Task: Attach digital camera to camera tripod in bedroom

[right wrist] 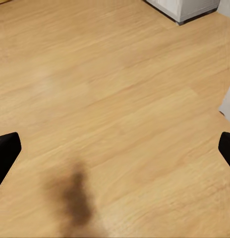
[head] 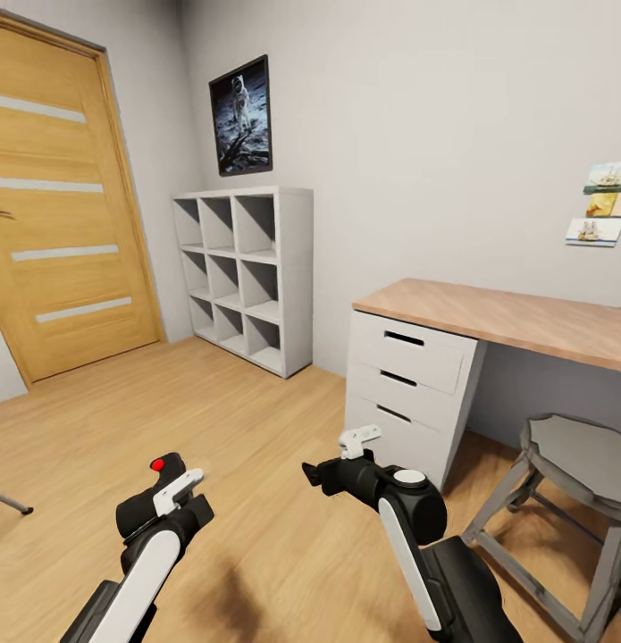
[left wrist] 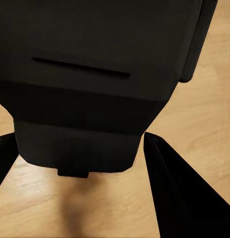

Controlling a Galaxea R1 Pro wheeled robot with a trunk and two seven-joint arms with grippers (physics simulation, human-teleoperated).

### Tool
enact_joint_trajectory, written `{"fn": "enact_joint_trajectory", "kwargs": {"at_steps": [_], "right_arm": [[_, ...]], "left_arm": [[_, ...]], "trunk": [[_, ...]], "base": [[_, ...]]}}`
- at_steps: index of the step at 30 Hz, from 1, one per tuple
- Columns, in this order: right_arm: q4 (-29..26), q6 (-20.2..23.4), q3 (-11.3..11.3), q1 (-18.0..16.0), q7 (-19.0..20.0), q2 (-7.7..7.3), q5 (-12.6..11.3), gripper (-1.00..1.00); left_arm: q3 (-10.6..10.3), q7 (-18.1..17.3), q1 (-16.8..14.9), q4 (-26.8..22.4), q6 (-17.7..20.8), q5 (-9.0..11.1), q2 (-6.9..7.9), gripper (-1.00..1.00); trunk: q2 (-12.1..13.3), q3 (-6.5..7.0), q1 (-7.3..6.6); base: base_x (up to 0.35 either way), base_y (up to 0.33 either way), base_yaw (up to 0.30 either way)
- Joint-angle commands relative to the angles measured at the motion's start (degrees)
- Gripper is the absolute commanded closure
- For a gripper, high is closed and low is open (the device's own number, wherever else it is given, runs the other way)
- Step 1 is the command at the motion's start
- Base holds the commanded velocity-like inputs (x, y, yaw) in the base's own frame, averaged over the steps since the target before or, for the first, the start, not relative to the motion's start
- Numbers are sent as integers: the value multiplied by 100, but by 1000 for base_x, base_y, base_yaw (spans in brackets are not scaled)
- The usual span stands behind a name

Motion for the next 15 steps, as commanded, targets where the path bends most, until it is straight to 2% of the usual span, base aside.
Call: {"fn": "enact_joint_trajectory", "kwargs": {"at_steps": [1,15], "right_arm": [[-7,29,-4,-3,-6,1,-27,-100],[-7,29,-3,-3,-7,1,-29,-100]], "left_arm": [[-15,39,-7,-5,39,12,3,100],[-57,40,-7,-5,88,2,-6,100]], "trunk": [[-1,17,-4],[57,323,-59]], "base": [[0,0,277],[0,0,282]]}}
